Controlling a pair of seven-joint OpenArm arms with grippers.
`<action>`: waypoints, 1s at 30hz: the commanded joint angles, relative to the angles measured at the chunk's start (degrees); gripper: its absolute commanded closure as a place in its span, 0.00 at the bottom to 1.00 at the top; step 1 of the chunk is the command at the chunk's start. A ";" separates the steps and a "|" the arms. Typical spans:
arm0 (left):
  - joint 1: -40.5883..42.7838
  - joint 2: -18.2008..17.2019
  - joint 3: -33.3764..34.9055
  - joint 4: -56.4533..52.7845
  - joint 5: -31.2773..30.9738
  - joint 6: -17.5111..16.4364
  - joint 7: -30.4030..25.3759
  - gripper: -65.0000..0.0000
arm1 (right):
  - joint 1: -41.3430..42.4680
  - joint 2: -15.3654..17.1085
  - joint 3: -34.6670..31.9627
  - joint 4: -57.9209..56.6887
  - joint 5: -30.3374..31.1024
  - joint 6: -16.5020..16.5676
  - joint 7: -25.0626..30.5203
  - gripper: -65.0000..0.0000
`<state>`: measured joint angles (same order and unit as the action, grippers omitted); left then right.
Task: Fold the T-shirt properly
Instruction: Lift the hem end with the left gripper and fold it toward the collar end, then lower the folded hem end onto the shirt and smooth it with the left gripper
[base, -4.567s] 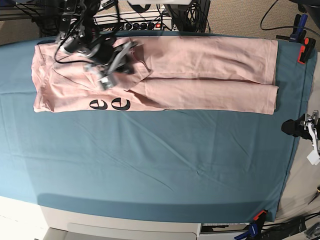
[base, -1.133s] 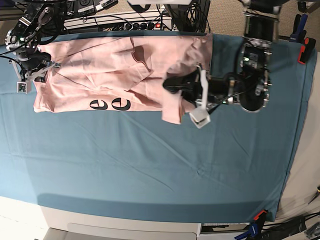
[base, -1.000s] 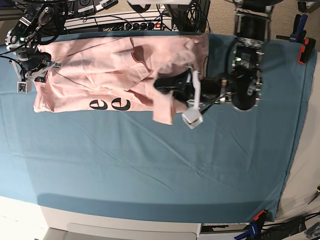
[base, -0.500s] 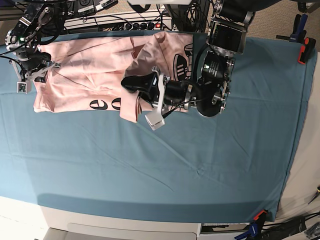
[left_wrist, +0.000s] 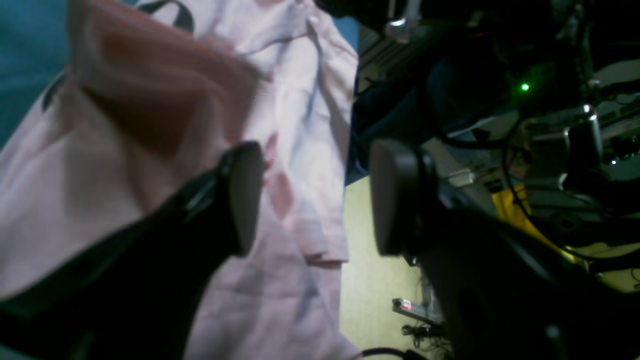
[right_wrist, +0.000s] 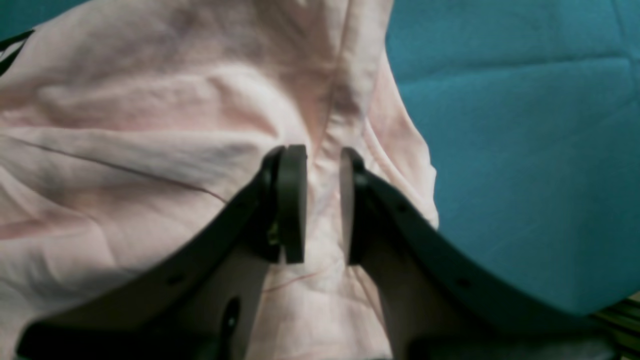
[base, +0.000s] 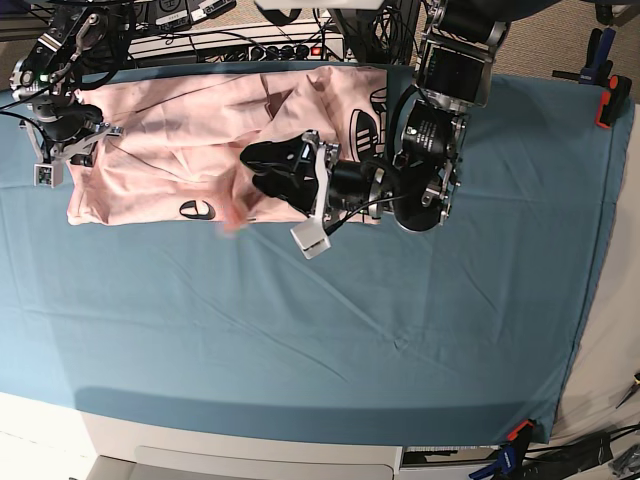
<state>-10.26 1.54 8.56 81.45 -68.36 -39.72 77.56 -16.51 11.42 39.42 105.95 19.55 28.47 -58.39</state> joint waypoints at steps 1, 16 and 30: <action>-1.38 0.28 -0.09 0.90 -1.95 -0.28 -0.44 0.46 | 0.33 0.98 0.35 0.76 0.55 0.00 1.42 0.81; -1.11 -9.94 -0.11 3.48 5.46 2.36 0.72 1.00 | 0.33 0.96 0.35 0.74 0.52 0.00 1.25 0.81; 0.42 -10.12 -0.09 5.29 21.27 6.97 -5.86 1.00 | 0.33 0.94 0.35 0.76 0.55 0.00 1.44 0.81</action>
<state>-8.64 -8.73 8.58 85.67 -46.28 -32.77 72.58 -16.51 11.40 39.42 105.95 19.55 28.47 -58.41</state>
